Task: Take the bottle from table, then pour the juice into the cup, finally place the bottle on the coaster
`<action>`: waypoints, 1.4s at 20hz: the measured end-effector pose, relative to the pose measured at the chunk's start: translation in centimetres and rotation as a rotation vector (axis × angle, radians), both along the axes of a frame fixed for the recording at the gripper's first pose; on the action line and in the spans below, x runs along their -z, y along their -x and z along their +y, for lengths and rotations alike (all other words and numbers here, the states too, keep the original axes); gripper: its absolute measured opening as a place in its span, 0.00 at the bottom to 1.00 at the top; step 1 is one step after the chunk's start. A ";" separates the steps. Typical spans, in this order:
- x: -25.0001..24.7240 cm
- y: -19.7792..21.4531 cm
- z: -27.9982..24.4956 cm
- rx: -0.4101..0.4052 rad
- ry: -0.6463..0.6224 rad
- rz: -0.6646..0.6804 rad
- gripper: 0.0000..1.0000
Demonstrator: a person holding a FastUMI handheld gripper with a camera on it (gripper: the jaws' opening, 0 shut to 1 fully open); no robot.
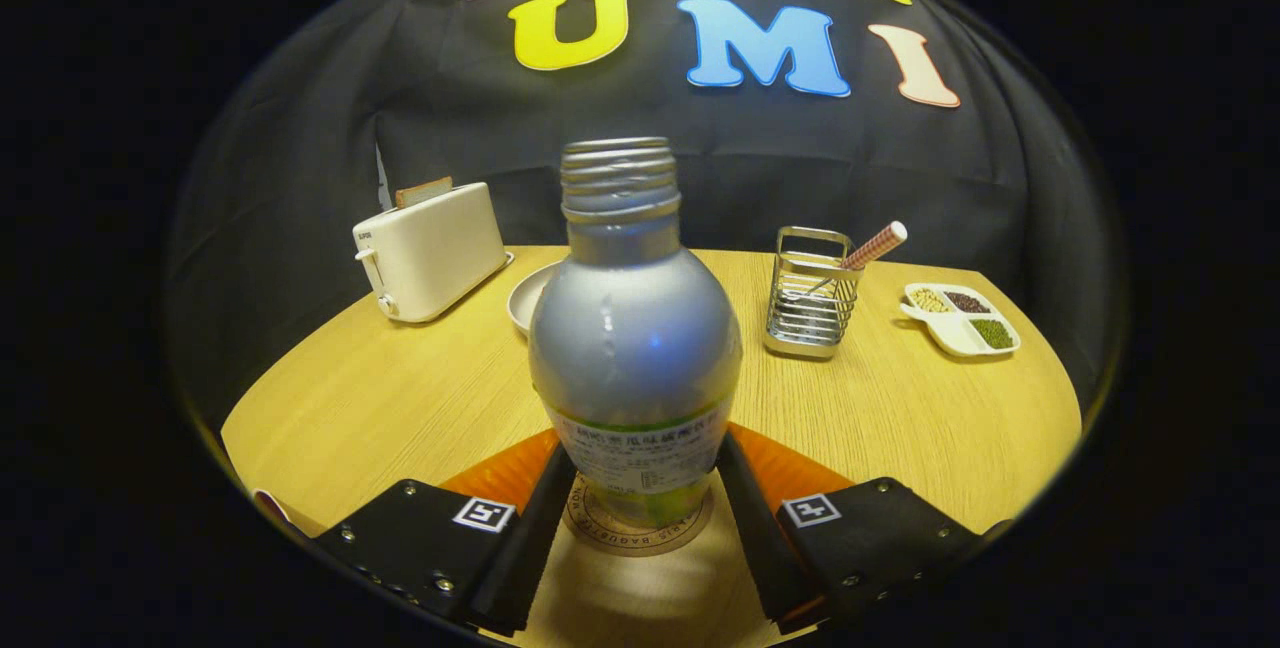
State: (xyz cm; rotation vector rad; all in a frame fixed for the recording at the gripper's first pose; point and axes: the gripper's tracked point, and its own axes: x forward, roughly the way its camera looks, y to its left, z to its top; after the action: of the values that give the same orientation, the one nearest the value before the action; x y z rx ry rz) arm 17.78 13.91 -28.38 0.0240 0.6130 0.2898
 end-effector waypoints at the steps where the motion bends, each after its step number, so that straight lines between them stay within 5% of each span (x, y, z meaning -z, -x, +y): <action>1: -0.1 -0.1 -0.1 0.007 0.001 -0.004 0.82; 3: -0.8 -0.1 0.0 0.002 -0.001 -0.017 0.88; 4: -0.6 0.0 0.1 0.000 0.004 -0.027 0.99; 14: -4.9 0.9 -0.8 0.026 0.017 -0.102 0.99; 28: -22.5 6.8 -4.9 0.150 -0.002 -0.343 0.99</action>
State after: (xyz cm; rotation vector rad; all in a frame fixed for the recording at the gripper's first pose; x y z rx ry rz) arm 10.96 8.98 -5.85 0.0216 0.2685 0.1441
